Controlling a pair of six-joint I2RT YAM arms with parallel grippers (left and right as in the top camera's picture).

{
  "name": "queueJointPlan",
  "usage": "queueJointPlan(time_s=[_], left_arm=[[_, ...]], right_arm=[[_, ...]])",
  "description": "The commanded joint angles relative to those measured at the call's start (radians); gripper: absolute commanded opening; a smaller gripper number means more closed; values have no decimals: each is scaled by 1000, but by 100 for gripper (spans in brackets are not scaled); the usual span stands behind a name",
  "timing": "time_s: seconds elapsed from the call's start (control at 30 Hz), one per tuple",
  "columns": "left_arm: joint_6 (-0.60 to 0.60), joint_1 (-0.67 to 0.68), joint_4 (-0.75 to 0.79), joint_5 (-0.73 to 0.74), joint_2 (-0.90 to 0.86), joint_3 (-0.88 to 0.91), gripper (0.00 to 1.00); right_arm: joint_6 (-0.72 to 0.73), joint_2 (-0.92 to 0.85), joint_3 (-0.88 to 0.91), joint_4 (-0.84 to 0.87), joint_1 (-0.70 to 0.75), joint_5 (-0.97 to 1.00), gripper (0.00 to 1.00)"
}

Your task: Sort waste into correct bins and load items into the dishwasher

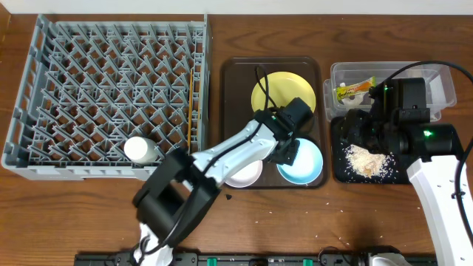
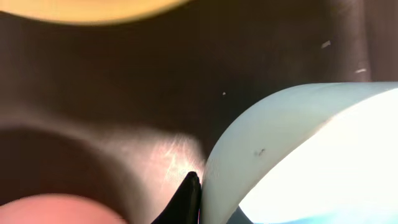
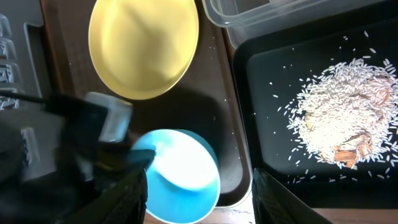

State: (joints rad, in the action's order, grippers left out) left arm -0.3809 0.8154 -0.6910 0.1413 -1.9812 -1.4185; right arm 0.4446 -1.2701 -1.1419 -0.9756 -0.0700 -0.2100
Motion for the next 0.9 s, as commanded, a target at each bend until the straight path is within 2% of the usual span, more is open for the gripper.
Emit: queueJointPlan(time_s=[0.0,0.3,0.7,0.87], left_arm=[[16,-1,-11,-58,88,-8,8],[18,-1,-28,-87,121,-8,7],[-2,-3,-243,-653,174,-52,7],[-2,-3,-240,-724,200,-52,8]], right_arm=[[11,4,-9,-2,5,-8,52],[11,4,-9,-4,5,-8,52],[11,4,-9,-8,5,-8,52],[11,4,-9,-8,5,-8,52]])
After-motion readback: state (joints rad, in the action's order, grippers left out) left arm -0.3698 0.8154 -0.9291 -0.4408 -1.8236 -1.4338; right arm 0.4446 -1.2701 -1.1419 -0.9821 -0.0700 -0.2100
